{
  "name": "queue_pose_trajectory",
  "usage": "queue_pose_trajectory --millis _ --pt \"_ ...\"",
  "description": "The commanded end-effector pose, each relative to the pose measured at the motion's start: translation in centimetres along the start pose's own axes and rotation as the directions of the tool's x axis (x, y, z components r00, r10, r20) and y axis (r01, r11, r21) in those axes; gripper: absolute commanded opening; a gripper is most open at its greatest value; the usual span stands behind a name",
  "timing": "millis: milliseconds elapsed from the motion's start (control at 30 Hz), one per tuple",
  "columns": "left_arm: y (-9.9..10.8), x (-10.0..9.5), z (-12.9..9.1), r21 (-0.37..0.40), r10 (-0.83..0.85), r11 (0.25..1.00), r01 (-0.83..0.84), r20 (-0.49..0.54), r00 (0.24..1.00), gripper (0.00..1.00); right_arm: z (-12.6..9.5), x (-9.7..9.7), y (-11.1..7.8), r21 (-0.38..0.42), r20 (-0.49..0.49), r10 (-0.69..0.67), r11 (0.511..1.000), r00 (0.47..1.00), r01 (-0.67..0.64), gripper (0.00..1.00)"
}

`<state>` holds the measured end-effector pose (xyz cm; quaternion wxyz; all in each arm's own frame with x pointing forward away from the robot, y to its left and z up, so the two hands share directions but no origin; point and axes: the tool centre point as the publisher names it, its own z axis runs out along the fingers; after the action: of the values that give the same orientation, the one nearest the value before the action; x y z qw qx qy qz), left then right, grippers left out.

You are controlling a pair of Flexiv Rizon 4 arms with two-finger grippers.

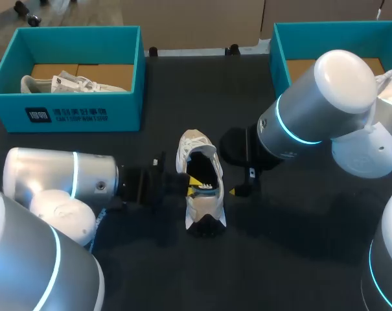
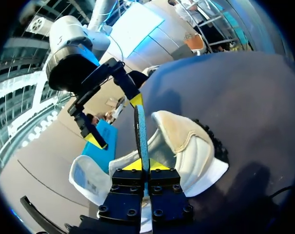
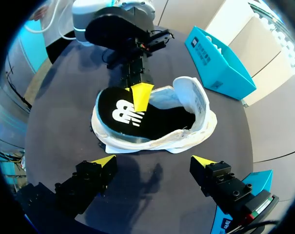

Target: Take the shoe out of the shoebox, open the shoe tongue, remove and reinsert the insole, then place the shoe into the shoebox

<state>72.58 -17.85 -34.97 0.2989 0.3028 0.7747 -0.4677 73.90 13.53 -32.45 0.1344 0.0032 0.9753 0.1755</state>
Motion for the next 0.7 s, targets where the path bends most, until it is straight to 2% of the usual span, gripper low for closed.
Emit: queue_pose_trajectory --millis 33,200,400,533,600,667,700 --pt "0.2 -0.3 0.7 -0.012 0.029 1.000 -0.029 0.024 0.999 0.00 0.0 0.1 0.0 0.002 0.003 0.000 1.000 1.000 0.000 1.00" --pt "0.7 -0.8 0.9 -0.025 0.039 0.999 -0.039 0.013 0.999 0.00 0.0 0.1 0.0 0.002 0.003 0.000 1.000 1.000 0.000 1.00" --pt "1.9 -0.3 1.0 -0.043 0.016 0.999 -0.016 -0.007 1.000 0.00 0.0 0.1 0.0 0.002 0.003 0.000 1.000 1.000 0.000 1.00" --pt "1.4 -0.4 0.8 -0.020 -0.009 1.000 0.009 0.005 1.000 0.01 0.0 0.1 0.0 0.002 0.003 0.000 1.000 1.000 0.000 1.00" --pt "0.8 -0.5 0.6 0.002 -0.023 1.000 0.023 -0.012 1.000 0.29 0.0 0.1 0.0 0.002 0.003 0.000 1.000 1.000 0.000 1.00" --pt "0.3 -0.5 0.5 0.014 -0.028 1.000 0.028 -0.017 0.999 0.35 0.0 0.1 0.0 0.002 0.003 0.000 1.000 1.000 0.000 1.00" --pt "-0.1 -0.6 0.3 0.017 -0.027 0.999 0.027 -0.017 0.999 0.31 0.0 0.1 0.0 0.002 0.003 0.000 1.000 1.000 0.000 1.00"
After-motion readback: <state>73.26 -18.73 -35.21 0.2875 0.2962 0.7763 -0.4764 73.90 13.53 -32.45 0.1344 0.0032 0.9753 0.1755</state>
